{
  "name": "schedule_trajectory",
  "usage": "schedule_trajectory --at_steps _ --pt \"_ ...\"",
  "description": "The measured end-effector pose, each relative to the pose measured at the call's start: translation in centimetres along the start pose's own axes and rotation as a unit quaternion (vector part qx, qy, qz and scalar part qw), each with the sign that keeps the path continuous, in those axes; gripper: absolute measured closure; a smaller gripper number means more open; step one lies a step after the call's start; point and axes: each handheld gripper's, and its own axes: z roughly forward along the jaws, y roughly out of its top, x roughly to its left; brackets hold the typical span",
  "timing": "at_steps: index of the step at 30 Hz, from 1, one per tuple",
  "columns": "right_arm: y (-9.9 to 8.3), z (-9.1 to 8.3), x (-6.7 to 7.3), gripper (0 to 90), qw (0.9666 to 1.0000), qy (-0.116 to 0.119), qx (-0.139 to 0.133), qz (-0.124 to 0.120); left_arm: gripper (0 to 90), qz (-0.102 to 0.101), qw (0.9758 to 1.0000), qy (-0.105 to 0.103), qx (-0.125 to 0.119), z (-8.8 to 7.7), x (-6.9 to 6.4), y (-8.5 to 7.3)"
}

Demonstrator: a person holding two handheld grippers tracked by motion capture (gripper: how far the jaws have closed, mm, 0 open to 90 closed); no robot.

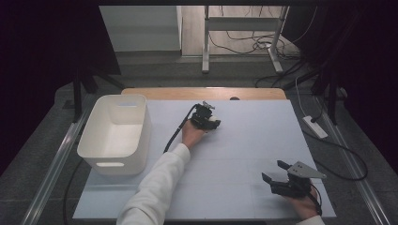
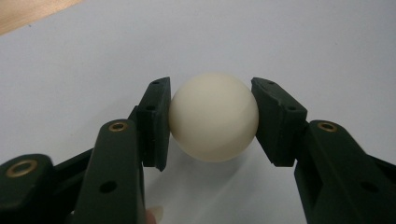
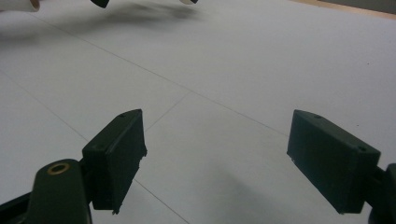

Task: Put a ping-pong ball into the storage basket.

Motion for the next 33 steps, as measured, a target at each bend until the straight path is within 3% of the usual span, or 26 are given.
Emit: schedule_trajectory --at_steps 33 --pt "0.0 0.0 0.0 19.1 1.0000 -0.006 0.001 -0.003 50.4 -0.003 0.9998 -0.009 -0.019 -2.5 -0.8 -1.1"
